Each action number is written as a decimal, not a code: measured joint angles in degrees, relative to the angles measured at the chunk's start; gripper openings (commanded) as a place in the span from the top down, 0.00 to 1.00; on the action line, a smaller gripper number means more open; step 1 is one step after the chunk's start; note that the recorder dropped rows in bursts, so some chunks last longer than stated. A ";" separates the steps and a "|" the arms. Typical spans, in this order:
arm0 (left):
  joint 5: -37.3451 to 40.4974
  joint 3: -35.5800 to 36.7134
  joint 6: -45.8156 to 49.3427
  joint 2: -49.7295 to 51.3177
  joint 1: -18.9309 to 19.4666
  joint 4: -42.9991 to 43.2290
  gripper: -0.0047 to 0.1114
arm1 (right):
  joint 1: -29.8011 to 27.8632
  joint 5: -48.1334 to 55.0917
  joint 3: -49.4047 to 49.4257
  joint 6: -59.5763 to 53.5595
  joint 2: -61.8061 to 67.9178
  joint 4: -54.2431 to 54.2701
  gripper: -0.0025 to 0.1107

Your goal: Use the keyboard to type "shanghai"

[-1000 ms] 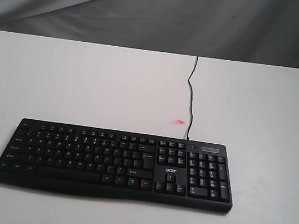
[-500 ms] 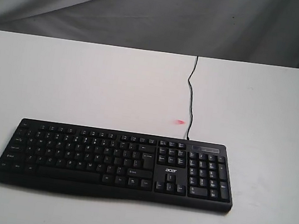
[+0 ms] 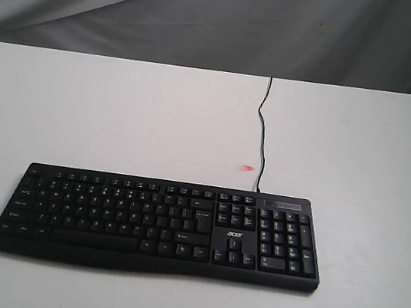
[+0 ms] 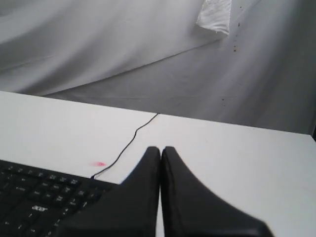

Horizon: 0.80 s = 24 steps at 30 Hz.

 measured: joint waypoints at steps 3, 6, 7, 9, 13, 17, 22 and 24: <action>0.00 0.00 0.00 0.00 0.00 0.00 0.95 | 0.00 2.75 0.00 0.00 0.00 -0.11 0.98; 0.00 0.00 0.00 0.00 0.00 0.00 0.95 | 0.00 4.73 0.00 0.00 -0.08 -0.11 0.98; 0.00 0.00 0.00 0.00 0.00 0.00 0.95 | 0.00 5.66 0.00 0.00 -0.08 -0.22 0.98; 0.00 0.00 0.00 0.00 0.00 0.00 0.95 | 0.00 7.33 0.00 0.00 -0.08 -0.22 0.98; 0.00 0.00 0.00 0.00 0.00 0.00 0.95 | 0.00 10.17 0.00 0.00 -0.08 -0.22 0.98; 0.00 0.00 0.00 0.00 0.00 0.00 0.95 | 0.00 10.79 0.00 0.22 -0.08 -0.22 0.98; 0.00 0.00 0.00 0.00 0.00 0.00 0.95 | 0.00 10.92 0.00 0.22 -0.08 -0.22 0.98; 0.00 0.00 0.00 0.00 0.00 0.00 0.95 | 0.00 11.04 0.00 0.22 -0.08 -0.22 0.98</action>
